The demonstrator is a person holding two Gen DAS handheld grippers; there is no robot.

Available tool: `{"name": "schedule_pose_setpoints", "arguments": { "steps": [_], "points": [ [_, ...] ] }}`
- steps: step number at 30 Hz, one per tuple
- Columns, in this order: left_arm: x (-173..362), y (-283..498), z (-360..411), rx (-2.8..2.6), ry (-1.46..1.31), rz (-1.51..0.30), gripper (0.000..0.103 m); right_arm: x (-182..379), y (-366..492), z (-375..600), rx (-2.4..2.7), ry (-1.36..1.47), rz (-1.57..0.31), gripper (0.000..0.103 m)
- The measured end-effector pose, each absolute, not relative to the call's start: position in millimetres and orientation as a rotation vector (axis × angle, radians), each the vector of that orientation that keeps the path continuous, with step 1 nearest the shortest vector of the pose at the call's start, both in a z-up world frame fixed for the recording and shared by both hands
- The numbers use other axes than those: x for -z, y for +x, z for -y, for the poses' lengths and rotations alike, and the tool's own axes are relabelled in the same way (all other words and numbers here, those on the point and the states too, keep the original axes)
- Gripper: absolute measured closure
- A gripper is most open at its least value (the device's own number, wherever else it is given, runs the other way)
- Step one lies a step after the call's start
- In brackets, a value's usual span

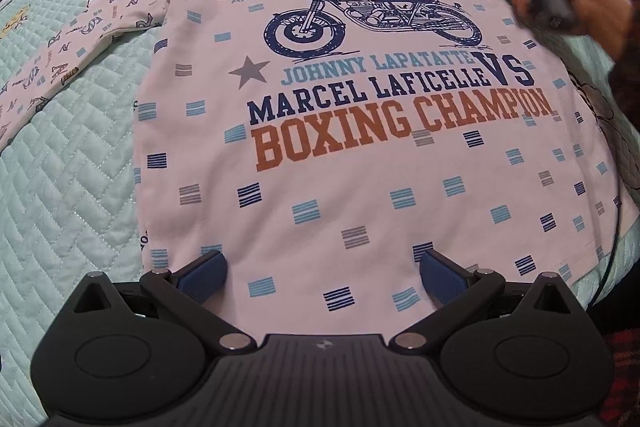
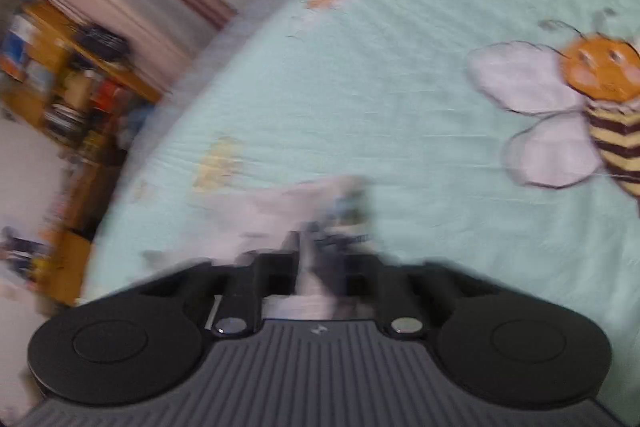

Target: Fold clothes

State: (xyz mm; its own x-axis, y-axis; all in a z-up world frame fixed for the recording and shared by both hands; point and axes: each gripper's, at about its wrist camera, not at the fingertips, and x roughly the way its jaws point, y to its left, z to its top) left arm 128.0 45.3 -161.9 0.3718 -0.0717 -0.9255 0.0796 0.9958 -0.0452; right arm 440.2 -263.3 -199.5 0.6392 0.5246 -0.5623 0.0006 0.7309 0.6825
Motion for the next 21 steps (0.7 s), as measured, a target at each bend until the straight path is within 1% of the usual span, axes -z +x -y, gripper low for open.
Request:
{"name": "schedule_pose_setpoints", "arguments": {
  "steps": [2, 3, 4, 6, 8, 10, 13, 14, 16, 17, 19, 21],
  "points": [
    [162, 129, -46, 0.101, 0.007, -1.189, 0.000, 197, 438, 266, -0.328, 0.698, -0.828, 0.103],
    [162, 129, -46, 0.102, 0.009, -1.190, 0.000, 190, 436, 264, -0.327, 0.676, -0.822, 0.100],
    [162, 130, -45, 0.104, 0.011, -1.192, 0.000, 182, 434, 263, -0.331, 0.661, -0.809, 0.094],
    [162, 130, -45, 0.104, 0.014, -1.193, 0.000, 170, 432, 266, -0.377, 0.685, -0.738, 0.090],
    [162, 130, -45, 0.103, 0.013, -1.193, 0.000, 171, 442, 264, -0.368, 0.649, -0.744, 0.086],
    [162, 130, -45, 0.102, 0.012, -1.193, 0.000, 182, 453, 257, -0.327, 0.525, -0.778, 0.103],
    [162, 129, -45, 0.101, 0.011, -1.192, 0.000, 177, 455, 252, -0.309, 0.473, -0.787, 0.103],
    [162, 130, -45, 0.100, 0.012, -1.192, 0.000, 170, 449, 251, -0.312, 0.470, -0.762, 0.094],
    [163, 130, -45, 0.096, 0.014, -1.193, 0.000, 157, 433, 252, -0.357, 0.521, -0.707, 0.091],
    [163, 130, -45, 0.095, 0.014, -1.192, 0.000, 155, 422, 254, -0.404, 0.588, -0.697, 0.086],
    [163, 129, -44, 0.092, 0.015, -1.188, 0.000, 155, 401, 253, -0.489, 0.699, -0.704, 0.085],
    [163, 129, -44, 0.088, 0.013, -1.184, 0.000, 162, 387, 245, -0.506, 0.703, -0.734, 0.084]
  ]
}}
